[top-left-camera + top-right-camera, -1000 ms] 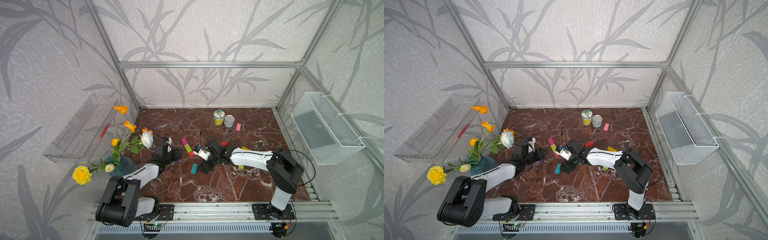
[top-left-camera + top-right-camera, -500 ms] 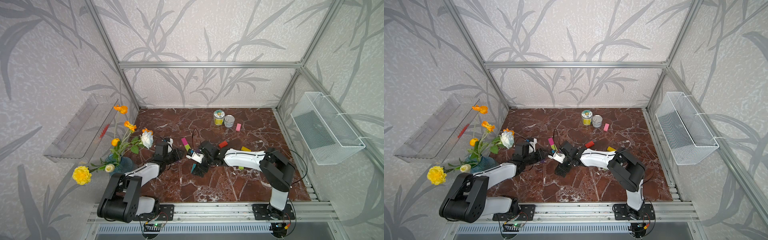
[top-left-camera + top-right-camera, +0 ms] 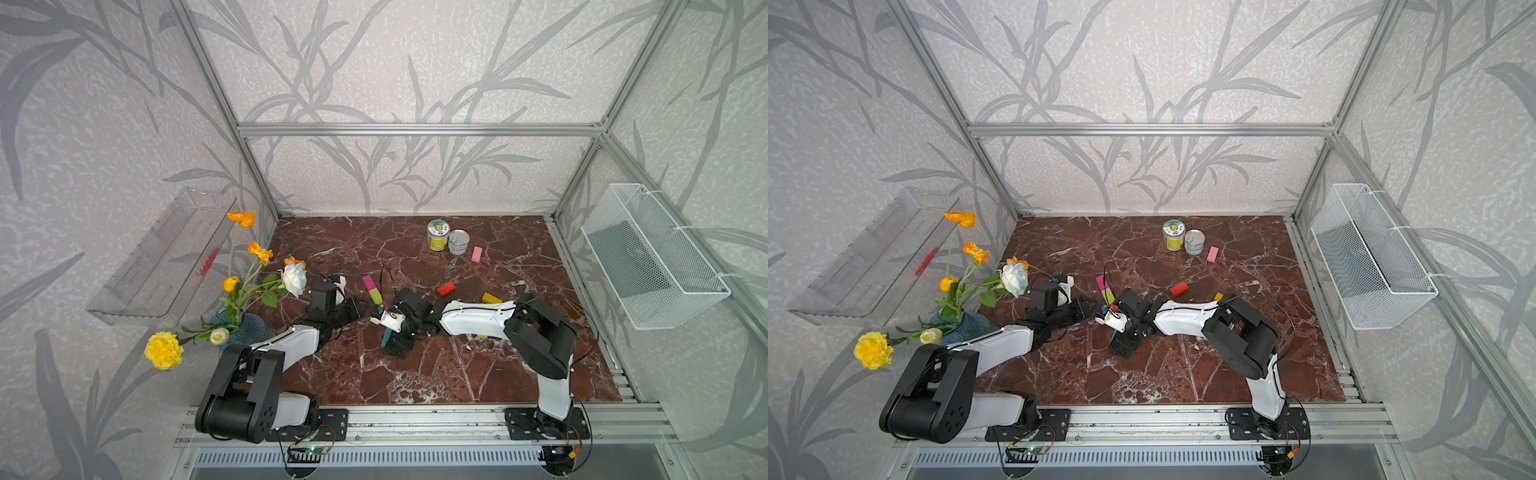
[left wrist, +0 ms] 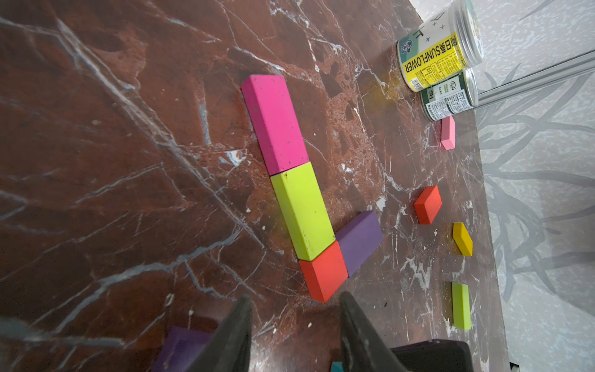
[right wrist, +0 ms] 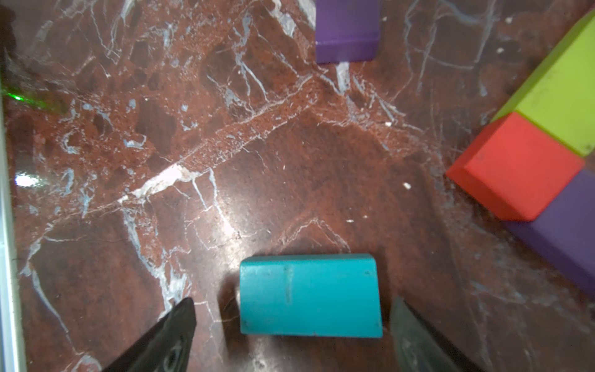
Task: Assemble the letter v with building blocks
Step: Pick up the building block from the center of the board.
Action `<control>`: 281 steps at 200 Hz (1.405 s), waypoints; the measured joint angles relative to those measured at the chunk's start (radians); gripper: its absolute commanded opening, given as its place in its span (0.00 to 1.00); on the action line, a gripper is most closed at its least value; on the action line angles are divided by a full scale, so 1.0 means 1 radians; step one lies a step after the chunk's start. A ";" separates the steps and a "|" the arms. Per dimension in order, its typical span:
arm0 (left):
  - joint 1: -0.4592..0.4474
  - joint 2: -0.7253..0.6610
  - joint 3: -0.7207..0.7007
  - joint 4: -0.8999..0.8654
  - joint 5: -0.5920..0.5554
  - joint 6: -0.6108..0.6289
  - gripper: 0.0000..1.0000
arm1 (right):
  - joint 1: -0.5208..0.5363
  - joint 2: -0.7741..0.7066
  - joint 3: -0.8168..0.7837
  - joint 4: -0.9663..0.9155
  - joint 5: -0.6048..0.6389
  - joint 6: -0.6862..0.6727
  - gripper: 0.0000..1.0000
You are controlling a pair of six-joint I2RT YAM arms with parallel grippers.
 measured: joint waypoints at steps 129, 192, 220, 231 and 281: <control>0.000 0.018 -0.001 0.024 0.000 -0.003 0.43 | 0.029 0.035 0.051 -0.034 0.087 -0.034 0.79; 0.000 0.033 -0.002 0.025 0.000 -0.003 0.42 | 0.030 0.042 0.063 -0.042 0.123 -0.040 0.42; 0.000 0.035 -0.002 0.029 0.001 -0.003 0.41 | 0.030 0.041 0.063 -0.042 0.127 -0.045 0.26; 0.000 0.038 -0.002 0.032 0.002 -0.003 0.41 | 0.030 0.038 0.060 -0.040 0.132 -0.043 0.20; 0.000 0.045 -0.003 0.038 0.010 -0.003 0.39 | 0.016 -0.005 0.035 -0.033 0.148 -0.018 0.00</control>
